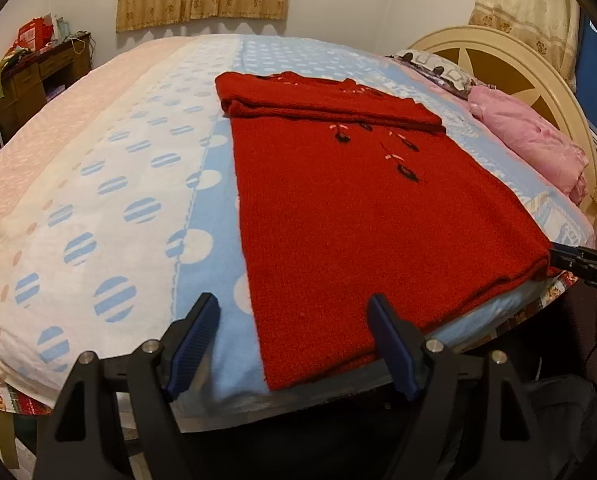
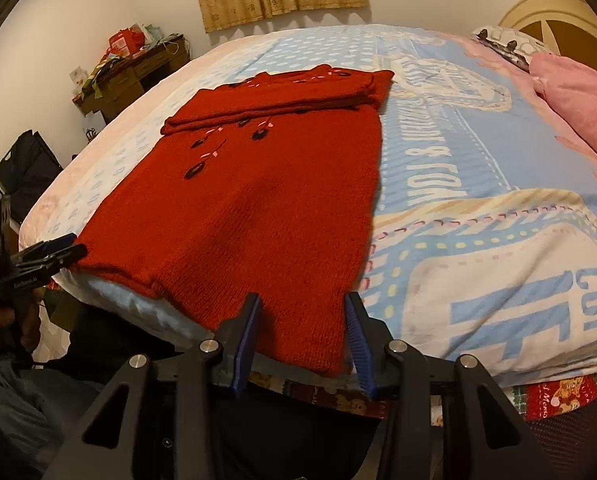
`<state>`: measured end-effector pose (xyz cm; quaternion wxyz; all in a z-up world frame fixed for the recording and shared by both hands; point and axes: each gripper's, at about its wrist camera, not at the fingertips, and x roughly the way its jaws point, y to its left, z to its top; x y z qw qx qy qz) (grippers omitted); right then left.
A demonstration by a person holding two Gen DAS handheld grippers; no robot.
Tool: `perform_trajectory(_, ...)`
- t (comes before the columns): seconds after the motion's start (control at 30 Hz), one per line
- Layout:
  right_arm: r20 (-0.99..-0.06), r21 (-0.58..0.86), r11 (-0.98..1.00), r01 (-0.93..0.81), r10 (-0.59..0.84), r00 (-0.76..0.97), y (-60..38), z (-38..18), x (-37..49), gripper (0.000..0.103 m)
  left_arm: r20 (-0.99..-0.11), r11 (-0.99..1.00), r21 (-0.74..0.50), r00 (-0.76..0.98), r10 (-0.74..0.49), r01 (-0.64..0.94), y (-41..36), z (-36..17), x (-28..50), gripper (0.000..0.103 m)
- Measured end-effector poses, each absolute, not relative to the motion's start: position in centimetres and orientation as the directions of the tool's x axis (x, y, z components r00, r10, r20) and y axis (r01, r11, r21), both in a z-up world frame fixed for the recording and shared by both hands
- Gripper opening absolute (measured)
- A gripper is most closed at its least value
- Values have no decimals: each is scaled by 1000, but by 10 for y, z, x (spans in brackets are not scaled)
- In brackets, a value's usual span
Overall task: Fold small clothes
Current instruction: 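Move both tools to the sweater's hem, then close both tools on the hem of the sweater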
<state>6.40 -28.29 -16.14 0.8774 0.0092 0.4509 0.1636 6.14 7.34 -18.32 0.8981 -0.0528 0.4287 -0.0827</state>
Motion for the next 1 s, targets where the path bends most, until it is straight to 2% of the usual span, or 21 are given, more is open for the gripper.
perform_trajectory(0.23, -781, 189, 942, -276, 315, 540, -287, -164, 62, 28, -763, 975, -189, 608, -220, 115, 72, -184, 58, 76)
perform_trajectory(0.3, -775, 193, 939, -285, 324, 542, -286, -164, 61, 23, -755, 971, -204, 612, -235, 122, 72, -183, 56, 66)
perform_trajectory(0.37, -771, 187, 935, -300, 329, 545, -284, -164, 60, 18, -753, 968, -214, 610, -247, 129, 74, -182, 56, 40)
perform_trajectory(0.4, -771, 185, 935, -304, 330, 544, -283, -165, 60, 17, -752, 966, -221, 608, -255, 132, 75, -182, 56, 34)
perform_trajectory(0.43, -771, 183, 935, -304, 328, 546, -284, -165, 60, 13, -750, 964, -231, 606, -264, 134, 76, -182, 56, 21)
perform_trajectory(0.47, -768, 186, 934, -304, 331, 548, -285, -165, 60, 10, -748, 960, -242, 604, -276, 139, 78, -182, 56, 14)
perform_trajectory(0.57, -736, 244, 916, -318, 388, 555, -291, -158, 58, 8, -730, 944, -294, 602, -324, 152, 84, -178, 56, 9)
perform_trajectory(0.83, -614, 354, 886, -300, 462, 640, -315, -125, 57, 8, -613, 888, -422, 665, -427, 182, 105, -150, 54, 9)
perform_trajectory(1.0, -582, 381, 873, -304, 482, 656, -317, -113, 65, 8, -586, 870, -452, 671, -455, 195, 105, -141, 64, 9)
